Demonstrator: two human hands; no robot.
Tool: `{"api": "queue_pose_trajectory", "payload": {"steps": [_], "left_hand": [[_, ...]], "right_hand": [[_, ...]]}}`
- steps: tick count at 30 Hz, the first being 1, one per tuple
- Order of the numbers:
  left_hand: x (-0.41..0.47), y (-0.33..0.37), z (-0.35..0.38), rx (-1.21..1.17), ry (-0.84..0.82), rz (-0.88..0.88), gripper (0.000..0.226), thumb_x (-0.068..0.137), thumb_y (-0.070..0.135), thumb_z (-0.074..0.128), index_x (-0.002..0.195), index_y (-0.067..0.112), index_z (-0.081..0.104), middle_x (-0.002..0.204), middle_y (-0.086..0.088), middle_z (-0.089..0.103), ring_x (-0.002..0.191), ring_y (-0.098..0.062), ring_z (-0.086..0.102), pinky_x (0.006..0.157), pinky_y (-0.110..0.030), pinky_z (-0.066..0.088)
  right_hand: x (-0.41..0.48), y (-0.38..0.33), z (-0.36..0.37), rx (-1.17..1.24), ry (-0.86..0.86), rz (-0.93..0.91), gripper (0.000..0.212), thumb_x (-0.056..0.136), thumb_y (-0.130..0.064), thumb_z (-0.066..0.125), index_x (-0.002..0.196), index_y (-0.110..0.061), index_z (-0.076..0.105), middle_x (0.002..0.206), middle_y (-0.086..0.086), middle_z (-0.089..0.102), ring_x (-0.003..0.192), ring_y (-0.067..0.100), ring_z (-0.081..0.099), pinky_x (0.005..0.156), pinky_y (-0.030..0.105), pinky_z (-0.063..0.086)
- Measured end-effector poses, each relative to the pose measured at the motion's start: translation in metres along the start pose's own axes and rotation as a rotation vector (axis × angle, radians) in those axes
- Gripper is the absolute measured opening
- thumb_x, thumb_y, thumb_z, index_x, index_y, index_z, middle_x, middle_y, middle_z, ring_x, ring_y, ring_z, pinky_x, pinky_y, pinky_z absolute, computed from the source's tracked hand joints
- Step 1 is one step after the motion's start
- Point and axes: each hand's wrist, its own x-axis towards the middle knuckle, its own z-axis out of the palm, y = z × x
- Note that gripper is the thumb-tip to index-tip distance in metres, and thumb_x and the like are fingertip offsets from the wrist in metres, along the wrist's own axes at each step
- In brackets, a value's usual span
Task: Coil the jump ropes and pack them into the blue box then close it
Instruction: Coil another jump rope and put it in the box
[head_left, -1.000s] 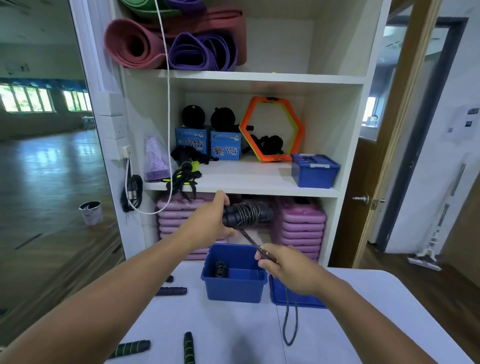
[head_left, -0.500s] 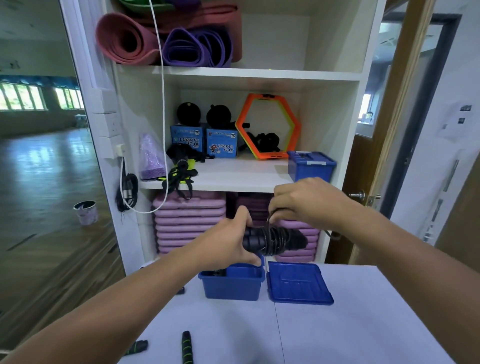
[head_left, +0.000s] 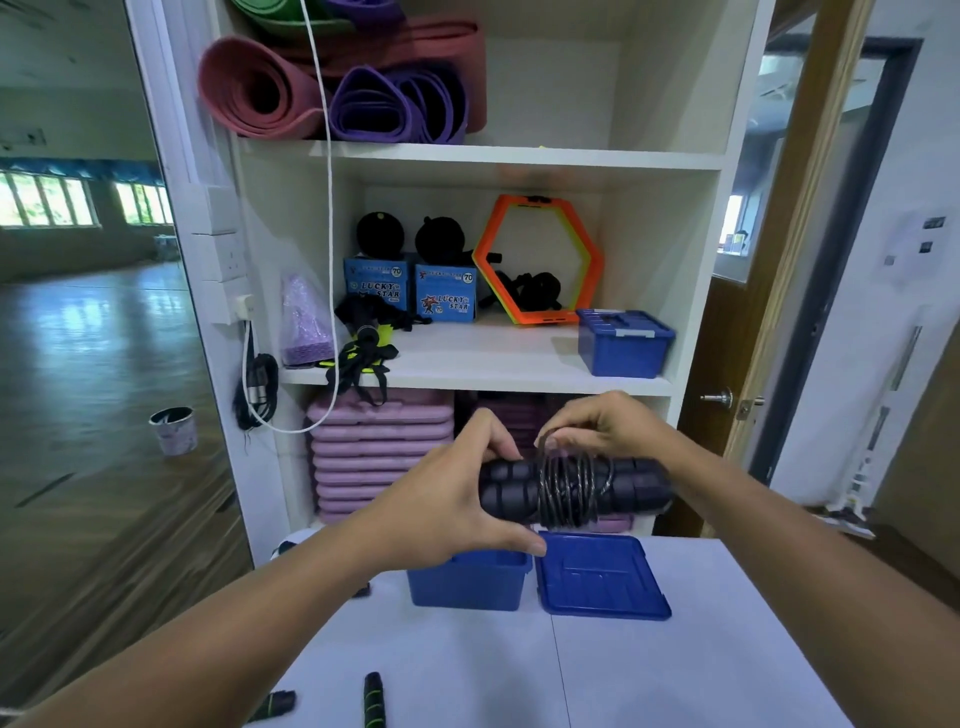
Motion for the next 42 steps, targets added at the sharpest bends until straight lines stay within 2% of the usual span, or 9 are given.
{"api": "queue_pose_trajectory", "payload": {"steps": [4,8,14,18,22,30,34,39,42], "left_hand": [[0.005,-0.007,-0.009,-0.182,0.098,0.028,0.068,0.06,0.046,0.092,0.106,0.038,0.042,0.111,0.006,0.062,0.105,-0.016,0.064,0.095,-0.036,0.052],[0.02,-0.031,-0.009,-0.26,0.189,-0.038,0.073,0.068,0.061,0.083,0.129,0.046,0.045,0.126,0.003,0.065,0.116,-0.017,0.064,0.105,-0.045,0.05],[0.025,-0.053,0.005,-0.019,0.148,-0.13,0.059,0.095,0.053,0.058,0.146,0.042,0.03,0.123,0.016,0.064,0.11,-0.003,0.062,0.102,-0.038,0.049],[0.028,-0.062,-0.001,0.088,-0.013,-0.186,0.065,0.093,0.059,0.056,0.147,0.043,0.024,0.12,0.009,0.065,0.095,-0.008,0.064,0.092,-0.04,0.053],[0.032,-0.061,-0.005,0.108,-0.051,-0.172,0.067,0.085,0.068,0.06,0.139,0.043,0.028,0.126,0.007,0.064,0.11,-0.016,0.064,0.097,-0.048,0.051],[0.042,-0.053,-0.004,0.256,-0.132,-0.17,0.06,0.088,0.056,0.067,0.134,0.035,0.034,0.12,0.001,0.066,0.106,-0.021,0.062,0.095,-0.046,0.051],[0.043,-0.049,-0.006,0.337,-0.175,-0.203,0.061,0.089,0.053,0.068,0.135,0.031,0.035,0.12,-0.002,0.064,0.105,-0.023,0.06,0.093,-0.045,0.051],[0.044,-0.031,0.0,0.467,-0.249,-0.175,0.057,0.088,0.054,0.068,0.129,0.026,0.039,0.112,-0.004,0.06,0.097,-0.024,0.056,0.079,-0.04,0.049],[0.043,-0.017,0.008,0.556,-0.304,-0.12,0.062,0.086,0.055,0.069,0.129,0.023,0.038,0.103,-0.001,0.055,0.092,-0.024,0.053,0.071,-0.038,0.046]], "right_hand": [[-0.018,-0.005,0.032,0.257,0.052,0.202,0.031,0.094,0.007,0.051,0.071,-0.014,0.057,0.065,0.002,0.056,0.056,0.004,0.056,0.054,0.012,0.045],[-0.017,-0.012,0.068,0.25,0.131,0.219,0.03,0.104,-0.015,0.043,0.079,-0.022,0.057,0.059,0.0,0.052,0.047,0.009,0.045,0.044,0.021,0.037],[-0.013,-0.022,0.091,-0.073,0.107,0.168,0.024,0.104,-0.028,0.041,0.093,-0.021,0.06,0.073,0.002,0.064,0.065,0.021,0.06,0.061,0.034,0.046],[-0.013,-0.019,0.086,-0.134,0.019,0.201,0.02,0.102,-0.027,0.042,0.089,-0.021,0.057,0.079,0.002,0.063,0.07,0.021,0.055,0.061,0.036,0.042],[-0.014,-0.015,0.076,-0.204,-0.07,0.222,0.02,0.102,-0.028,0.042,0.093,-0.019,0.058,0.079,0.004,0.06,0.063,0.019,0.046,0.056,0.034,0.034],[-0.02,-0.019,0.063,-0.523,-0.203,0.191,0.01,0.1,-0.015,0.045,0.101,-0.019,0.054,0.092,0.007,0.057,0.074,0.025,0.056,0.067,0.045,0.051],[-0.026,-0.027,0.047,-0.694,-0.287,0.128,0.042,0.086,0.008,0.049,0.115,-0.021,0.054,0.083,-0.002,0.05,0.066,0.017,0.047,0.057,0.039,0.046],[-0.025,-0.038,0.025,-0.672,-0.161,0.041,0.023,0.098,-0.014,0.053,0.113,-0.028,0.064,0.092,0.001,0.07,0.075,0.021,0.063,0.068,0.045,0.055],[-0.019,-0.042,0.017,-0.498,-0.061,0.053,0.02,0.097,-0.022,0.057,0.109,-0.029,0.071,0.095,-0.008,0.073,0.083,0.01,0.066,0.076,0.033,0.056]]}}
